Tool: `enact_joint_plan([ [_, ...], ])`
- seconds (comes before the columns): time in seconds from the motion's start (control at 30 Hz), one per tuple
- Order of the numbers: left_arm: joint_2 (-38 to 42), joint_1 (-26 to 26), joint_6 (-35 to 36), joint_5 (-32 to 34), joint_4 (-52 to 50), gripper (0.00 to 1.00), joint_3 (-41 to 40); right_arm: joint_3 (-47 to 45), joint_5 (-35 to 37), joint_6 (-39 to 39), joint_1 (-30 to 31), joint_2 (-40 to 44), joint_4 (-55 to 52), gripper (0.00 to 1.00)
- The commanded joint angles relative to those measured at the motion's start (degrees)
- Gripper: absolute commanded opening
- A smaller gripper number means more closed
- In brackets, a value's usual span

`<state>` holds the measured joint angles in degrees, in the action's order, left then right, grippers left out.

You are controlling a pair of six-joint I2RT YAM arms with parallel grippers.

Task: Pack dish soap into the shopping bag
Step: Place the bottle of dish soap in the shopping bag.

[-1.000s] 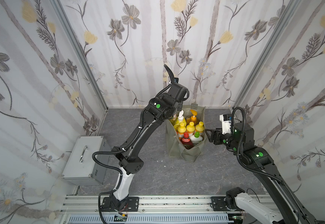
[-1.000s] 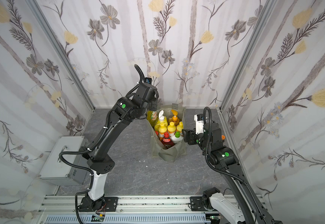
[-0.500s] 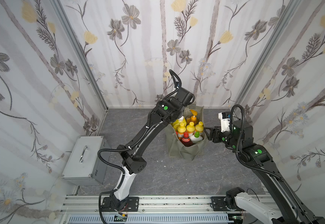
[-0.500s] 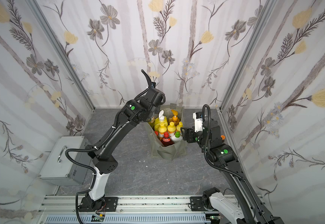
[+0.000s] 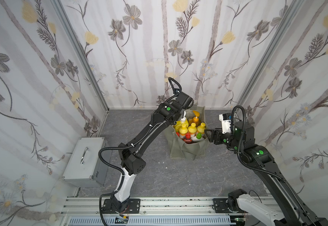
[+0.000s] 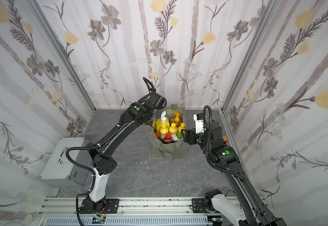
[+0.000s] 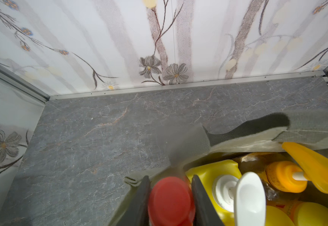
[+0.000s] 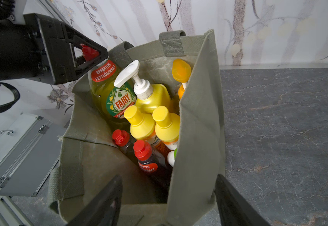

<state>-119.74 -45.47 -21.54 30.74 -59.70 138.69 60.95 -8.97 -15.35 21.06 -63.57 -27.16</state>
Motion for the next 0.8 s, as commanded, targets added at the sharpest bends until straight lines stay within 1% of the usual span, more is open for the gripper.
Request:
enact_joint_plan([
  [0.0, 1.8, 0.3, -3.9, -4.6, 7.1, 0.00, -1.8, 0.4, -1.4, 0.2, 0.1, -0.6, 2.0, 0.75],
  [0.03, 2.1, 0.3, -3.9, -4.6, 7.1, 0.00, -2.3, 0.3, -1.2, 0.2, 0.1, -0.7, 2.0, 0.75],
  [0.07, 2.4, 0.5, -3.7, -4.6, 7.1, 0.04, -3.0, 0.3, -1.0, 0.3, 0.2, -0.9, 1.9, 0.75],
  [0.13, 3.0, 0.5, -3.6, -4.8, 7.1, 0.17, -4.4, 0.2, -1.0, 0.3, 0.1, -1.3, 1.9, 0.75],
  [0.2, 3.7, 0.6, -3.5, -5.5, 7.2, 0.36, -5.6, 0.1, -1.0, 0.3, 0.1, -1.6, 2.0, 0.75],
  [0.23, 4.1, 0.5, -3.3, -6.2, 7.3, 0.42, -5.7, 0.1, -1.0, 0.3, 0.1, -1.8, 2.1, 0.74],
  [0.3, 5.0, 0.5, -2.4, -7.9, 7.8, 0.50, -5.5, 0.1, -0.6, 0.3, 0.1, -2.0, 2.0, 0.74],
  [0.37, 5.8, 0.5, -1.2, -9.4, 8.1, 0.55, -4.3, 0.4, -0.3, 0.3, 0.1, -2.1, 2.0, 0.74],
  [0.43, 5.9, 0.5, -0.1, -10.7, 6.4, 0.59, -1.2, 0.6, 0.0, 0.5, 0.1, -2.4, 1.8, 0.75],
  [0.53, 6.1, 0.5, 0.9, -11.6, 2.2, 0.62, 3.8, 0.8, 0.3, 0.5, 0.1, -2.5, 1.9, 0.75],
  [0.6, 7.2, 0.6, 1.4, -11.8, -0.5, 0.63, 4.9, 0.7, 0.7, 0.6, 0.1, -2.6, 2.0, 0.75],
  [0.63, 8.2, 0.6, 1.6, -11.4, -1.7, 0.64, 4.5, 0.7, 0.8, 0.6, 0.0, -2.7, 2.0, 0.75],
  [0.7, 10.6, 0.9, 1.9, -9.4, -3.9, 0.71, 1.7, 0.6, 1.2, 0.8, -0.1, -2.7, 2.1, 0.75],
  [0.77, 14.4, 2.5, 1.5, -8.7, -3.7, 0.80, -5.0, 0.4, 1.2, 0.8, -0.3, -2.7, 2.2, 0.75],
])
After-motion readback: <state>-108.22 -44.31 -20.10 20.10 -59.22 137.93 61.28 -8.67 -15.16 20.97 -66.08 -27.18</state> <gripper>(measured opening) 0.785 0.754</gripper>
